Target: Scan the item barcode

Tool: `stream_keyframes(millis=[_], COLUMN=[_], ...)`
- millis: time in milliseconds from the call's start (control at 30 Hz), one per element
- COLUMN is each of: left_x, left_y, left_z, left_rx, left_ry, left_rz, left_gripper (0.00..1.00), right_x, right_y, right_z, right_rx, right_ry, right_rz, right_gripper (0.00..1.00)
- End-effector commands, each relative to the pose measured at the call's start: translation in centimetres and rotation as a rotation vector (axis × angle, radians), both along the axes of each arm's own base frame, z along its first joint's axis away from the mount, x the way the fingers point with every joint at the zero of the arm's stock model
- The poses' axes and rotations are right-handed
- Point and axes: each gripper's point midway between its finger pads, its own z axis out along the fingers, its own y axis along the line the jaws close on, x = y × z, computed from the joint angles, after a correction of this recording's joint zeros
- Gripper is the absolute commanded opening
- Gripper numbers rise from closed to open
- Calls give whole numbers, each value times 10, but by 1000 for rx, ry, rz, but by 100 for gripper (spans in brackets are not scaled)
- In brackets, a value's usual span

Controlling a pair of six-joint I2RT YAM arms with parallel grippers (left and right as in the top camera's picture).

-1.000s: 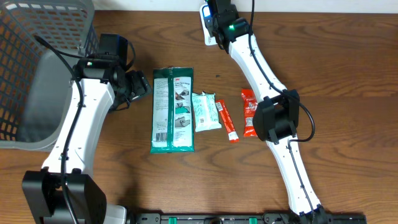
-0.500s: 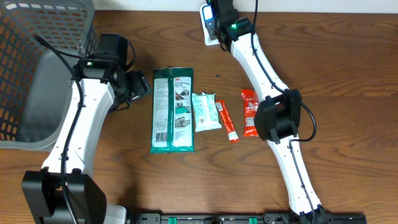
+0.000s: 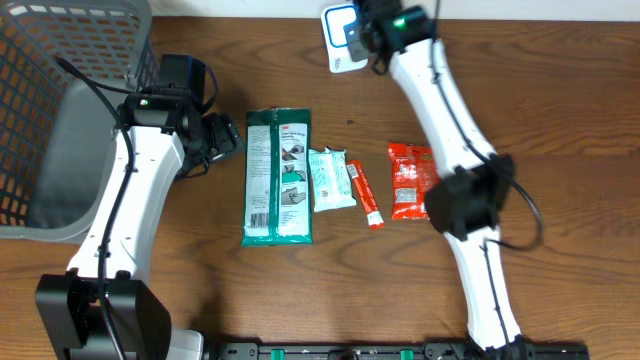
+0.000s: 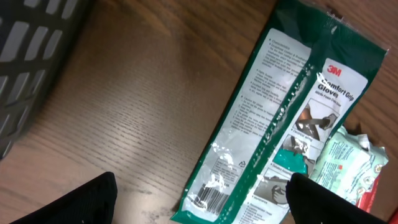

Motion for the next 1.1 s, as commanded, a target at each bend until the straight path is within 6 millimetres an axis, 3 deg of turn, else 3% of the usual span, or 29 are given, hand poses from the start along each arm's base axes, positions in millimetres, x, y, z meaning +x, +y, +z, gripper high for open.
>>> stream_keyframes(millis=[0, 200, 300, 400, 500, 600, 700, 767, 833, 933, 1067], left_x=[0, 0, 0, 0, 0, 0, 0, 0, 0, 0, 0], left_y=[3, 3, 3, 3, 3, 3, 3, 3, 3, 3, 3], left_z=[3, 3, 3, 3, 3, 3, 3, 3, 3, 3, 3], left_rx=[13, 13, 13, 13, 13, 13, 13, 13, 13, 13, 13], left_ry=[-7, -7, -7, -7, -7, -7, -7, -7, -7, -7, -7], left_rz=[3, 3, 3, 3, 3, 3, 3, 3, 3, 3, 3], left_gripper=[88, 88, 88, 88, 88, 88, 88, 88, 88, 88, 88], right_x=[-44, -125, -145, -142, -143, -153, -173, -190, -209, -232, -249], right_y=[-25, -71, -99, -126, -156, -190, -239, -283, -335, -384, -426], right_z=[93, 111, 107, 99, 75, 38, 1, -16, -28, -34, -62], right_rx=[41, -27, -53, -44, -53, -82, -173, -290, -448, -596, -605], right_ry=[-67, 117, 193, 224, 306, 440, 567, 612, 612, 562, 496], right_rz=[-21, -52, -123, -222, -314, -403, -558, -710, -887, -1102, -1283], right_gripper=[1, 1, 1, 1, 1, 1, 1, 1, 1, 1, 1])
